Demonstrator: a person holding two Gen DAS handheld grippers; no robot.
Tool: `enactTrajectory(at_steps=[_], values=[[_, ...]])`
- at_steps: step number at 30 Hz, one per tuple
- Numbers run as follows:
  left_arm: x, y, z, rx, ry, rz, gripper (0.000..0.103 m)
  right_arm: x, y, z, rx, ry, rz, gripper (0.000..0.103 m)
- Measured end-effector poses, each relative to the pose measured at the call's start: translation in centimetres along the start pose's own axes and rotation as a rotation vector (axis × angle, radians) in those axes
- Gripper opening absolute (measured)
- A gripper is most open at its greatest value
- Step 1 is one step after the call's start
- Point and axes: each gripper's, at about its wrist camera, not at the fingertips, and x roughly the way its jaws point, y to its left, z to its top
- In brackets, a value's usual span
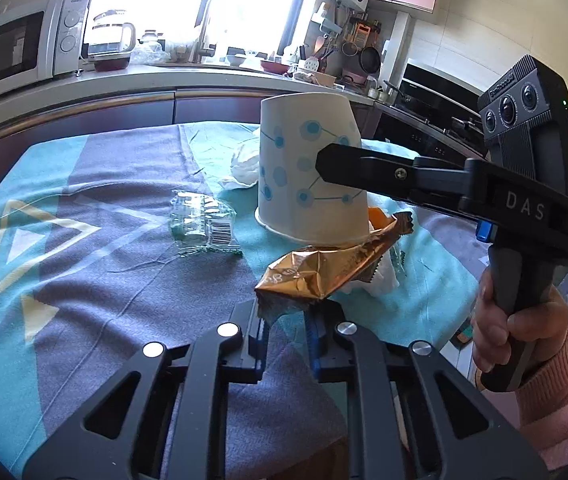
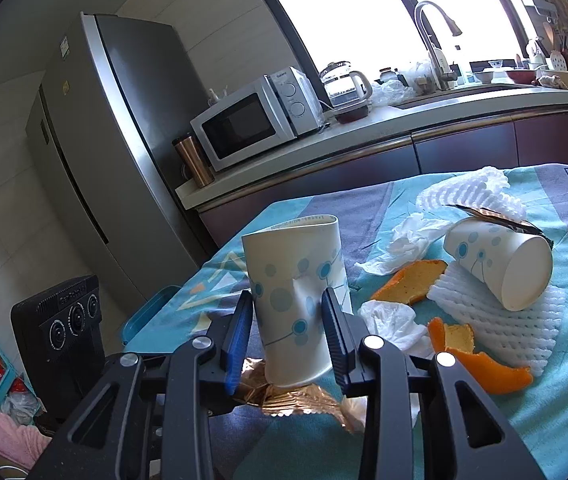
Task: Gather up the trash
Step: 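Lift the wrapper and cup with both tools and carry them over the teal bin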
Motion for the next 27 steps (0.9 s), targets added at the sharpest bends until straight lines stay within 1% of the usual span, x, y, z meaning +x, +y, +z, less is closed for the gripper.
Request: enactTrajectory(at_steps=[3,5,8,11,19,23,27], values=[[-1.5,0.5,0.0,0.000,-0.020,0.023,0.016,0.2,0.6,0.4,-0.009,-0.009,0.012,0.033],[-2.6,1.2,-0.2,-0.008,-0.034,0.042,0.015,0.4,1.1,0.9,-0.005,-0.009,0.035,0.033],[-4.5,2.7,-0.6,-0.039,-0.052,0.065,0.015,1.0,2.3,1.4,-0.016,-0.006,0.065,0.033],[-6.5,4.4,-1.1,-0.072,-0.071,0.108,0.015,2.1,3.6,1.7,-0.028,0.010,0.101,0.033],[-11.7,8.9,-2.4,-0.161,-0.119,0.247,0.015,6.2,8.1,2.2,-0.083,0.072,0.217,0.032],[-14.3,11.5,-3.4,-0.209,-0.136,0.335,0.015,9.2,10.9,2.8,-0.107,0.120,0.286,0.032],[-17.4,14.9,-4.6,-0.277,-0.161,0.421,0.015,12.2,13.8,3.3,-0.132,0.166,0.354,0.032]])
